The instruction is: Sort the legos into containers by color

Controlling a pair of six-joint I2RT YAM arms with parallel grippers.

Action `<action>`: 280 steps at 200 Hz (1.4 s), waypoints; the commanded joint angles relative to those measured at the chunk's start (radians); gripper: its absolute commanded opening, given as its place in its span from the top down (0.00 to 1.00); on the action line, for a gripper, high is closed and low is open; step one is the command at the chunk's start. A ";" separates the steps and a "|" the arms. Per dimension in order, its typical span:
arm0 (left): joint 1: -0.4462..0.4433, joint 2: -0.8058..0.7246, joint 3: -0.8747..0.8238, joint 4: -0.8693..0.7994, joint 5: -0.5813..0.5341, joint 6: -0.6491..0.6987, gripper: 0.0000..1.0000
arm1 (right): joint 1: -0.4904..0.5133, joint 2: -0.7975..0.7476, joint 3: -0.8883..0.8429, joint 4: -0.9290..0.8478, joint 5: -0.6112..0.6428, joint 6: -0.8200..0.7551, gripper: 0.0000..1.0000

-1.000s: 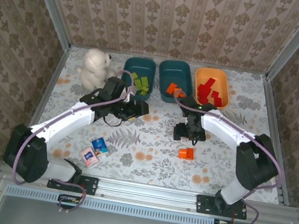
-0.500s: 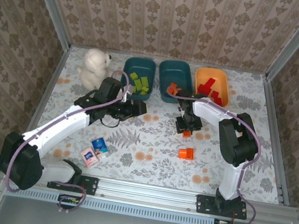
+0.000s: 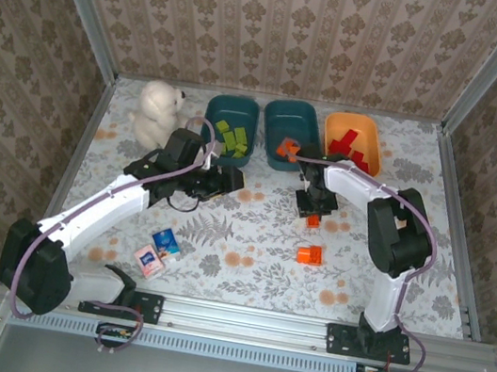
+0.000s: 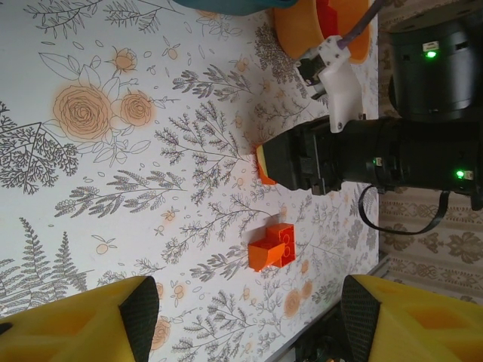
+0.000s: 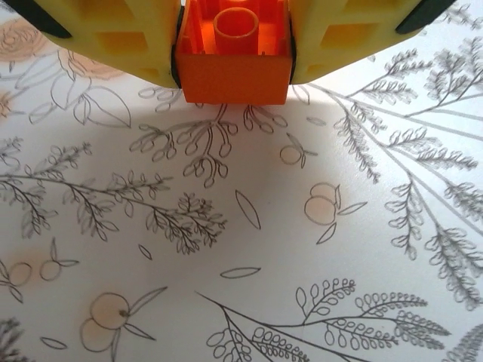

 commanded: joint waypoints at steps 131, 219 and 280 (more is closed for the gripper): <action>0.046 0.318 0.304 0.120 -0.003 -0.041 0.33 | -0.058 0.336 0.842 -0.019 0.002 0.136 0.75; 0.132 0.385 0.397 0.069 0.009 -0.001 0.34 | -0.101 0.661 1.137 0.204 -0.236 0.221 0.71; 0.148 0.363 0.367 0.053 0.011 -0.004 0.34 | -0.091 0.762 1.199 0.168 -0.266 0.255 0.70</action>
